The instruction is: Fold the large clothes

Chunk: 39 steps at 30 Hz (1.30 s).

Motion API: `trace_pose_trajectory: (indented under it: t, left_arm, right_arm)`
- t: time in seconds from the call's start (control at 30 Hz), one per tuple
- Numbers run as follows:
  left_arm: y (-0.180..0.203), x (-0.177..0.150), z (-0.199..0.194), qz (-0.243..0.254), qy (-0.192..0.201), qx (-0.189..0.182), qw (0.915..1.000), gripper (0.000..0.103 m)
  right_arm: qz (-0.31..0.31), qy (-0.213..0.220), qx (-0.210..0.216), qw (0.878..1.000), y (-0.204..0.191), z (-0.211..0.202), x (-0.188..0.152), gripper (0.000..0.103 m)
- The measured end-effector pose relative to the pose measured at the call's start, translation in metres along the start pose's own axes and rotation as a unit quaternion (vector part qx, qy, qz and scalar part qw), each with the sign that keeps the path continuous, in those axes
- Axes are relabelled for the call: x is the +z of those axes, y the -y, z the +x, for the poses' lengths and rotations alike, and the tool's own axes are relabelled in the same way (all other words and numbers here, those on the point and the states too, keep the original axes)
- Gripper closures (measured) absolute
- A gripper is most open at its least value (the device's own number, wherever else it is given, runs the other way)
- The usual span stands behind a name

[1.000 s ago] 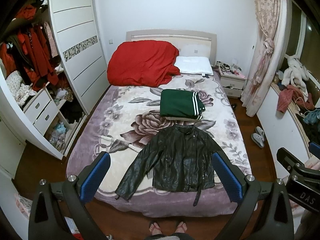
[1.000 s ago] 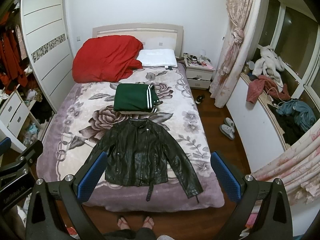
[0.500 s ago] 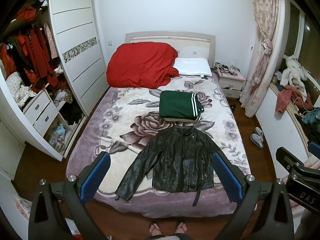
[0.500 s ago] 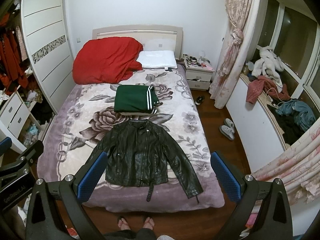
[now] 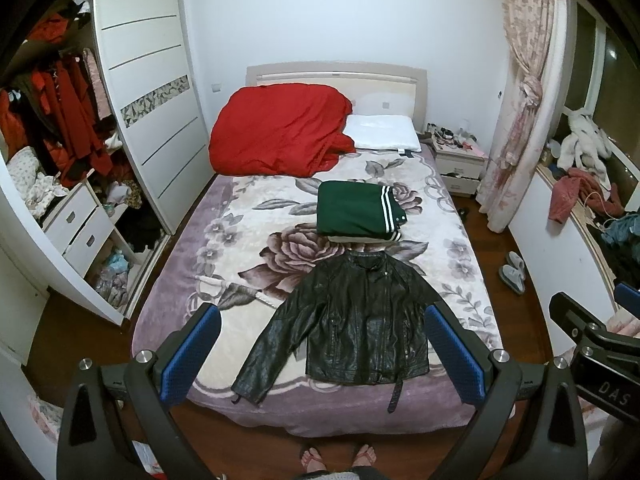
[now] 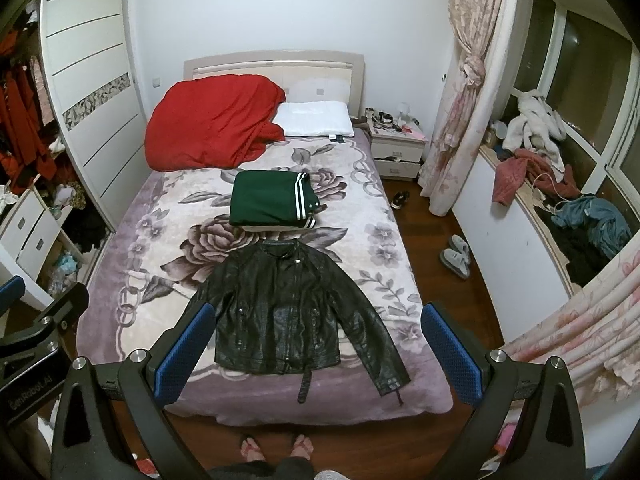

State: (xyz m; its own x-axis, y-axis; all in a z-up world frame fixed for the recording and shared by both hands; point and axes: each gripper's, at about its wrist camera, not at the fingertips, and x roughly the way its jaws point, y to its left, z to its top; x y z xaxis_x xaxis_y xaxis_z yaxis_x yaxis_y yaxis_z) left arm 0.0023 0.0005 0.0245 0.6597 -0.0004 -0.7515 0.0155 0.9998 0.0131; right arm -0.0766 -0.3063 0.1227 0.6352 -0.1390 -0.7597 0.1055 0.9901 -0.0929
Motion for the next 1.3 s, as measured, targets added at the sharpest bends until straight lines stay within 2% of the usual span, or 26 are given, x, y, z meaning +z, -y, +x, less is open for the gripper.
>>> trace_pose_trajectory:
  t: [0.13, 0.3, 0.47, 0.6, 0.67, 0.73, 0.8, 0.93, 1.0, 1.07, 1.2, 1.3]
  left_arm:
    - [0.002, 0.011, 0.017, 0.002, -0.004, 0.001, 1.0, 0.0]
    - [-0.002, 0.025, 0.081, 0.014, -0.004, 0.041, 0.9991, 0.0]
    - [-0.004, 0.005, 0.177, 0.033, -0.018, 0.072, 0.9967, 0.0]
    - [0.01, -0.032, 0.269, 0.043, -0.073, 0.091, 0.9923, 0.0]
    - [0.016, -0.056, 0.315, 0.042, -0.105, 0.098, 0.9886, 0.0]
    - [0.025, -0.082, 0.356, 0.045, -0.136, 0.112, 0.9833, 0.0]
    - [0.033, -0.108, 0.395, 0.049, -0.159, 0.13, 0.9775, 0.0]
    - [0.043, -0.151, 0.46, 0.049, -0.202, 0.153, 0.9662, 0.0]
    - [0.049, -0.172, 0.492, 0.052, -0.219, 0.16, 0.9612, 0.0]
    - [0.057, -0.193, 0.526, 0.061, -0.239, 0.171, 0.9538, 0.0]
    - [0.07, -0.218, 0.569, 0.075, -0.261, 0.186, 0.9443, 0.0]
    - [0.079, -0.227, 0.588, 0.077, -0.269, 0.181, 0.9429, 0.0]
  right_arm:
    - [0.003, -0.008, -0.003, 1.0, -0.011, 0.001, 0.014, 0.0]
    - [0.018, -0.031, -0.012, 0.999, -0.028, 0.034, 0.024, 0.0]
    - [0.08, -0.078, -0.008, 0.994, -0.015, 0.126, 0.018, 0.0]
    - [0.156, -0.13, -0.023, 0.979, 0.03, 0.237, -0.026, 0.0]
    - [0.198, -0.16, -0.044, 0.966, 0.061, 0.297, -0.055, 0.002]
    - [0.242, -0.187, -0.06, 0.95, 0.095, 0.352, -0.091, 0.011]
    - [0.291, -0.219, -0.073, 0.929, 0.136, 0.41, -0.135, 0.012]
    - [0.394, -0.245, -0.092, 0.881, 0.227, 0.507, -0.236, 0.012]
    - [0.438, -0.266, -0.091, 0.854, 0.262, 0.553, -0.291, 0.012]
    - [0.458, -0.289, -0.098, 0.835, 0.288, 0.592, -0.339, 0.012]
    - [0.488, -0.325, -0.099, 0.804, 0.309, 0.638, -0.413, 0.012]
    - [0.522, -0.3, -0.057, 0.796, 0.312, 0.644, -0.444, 0.012]
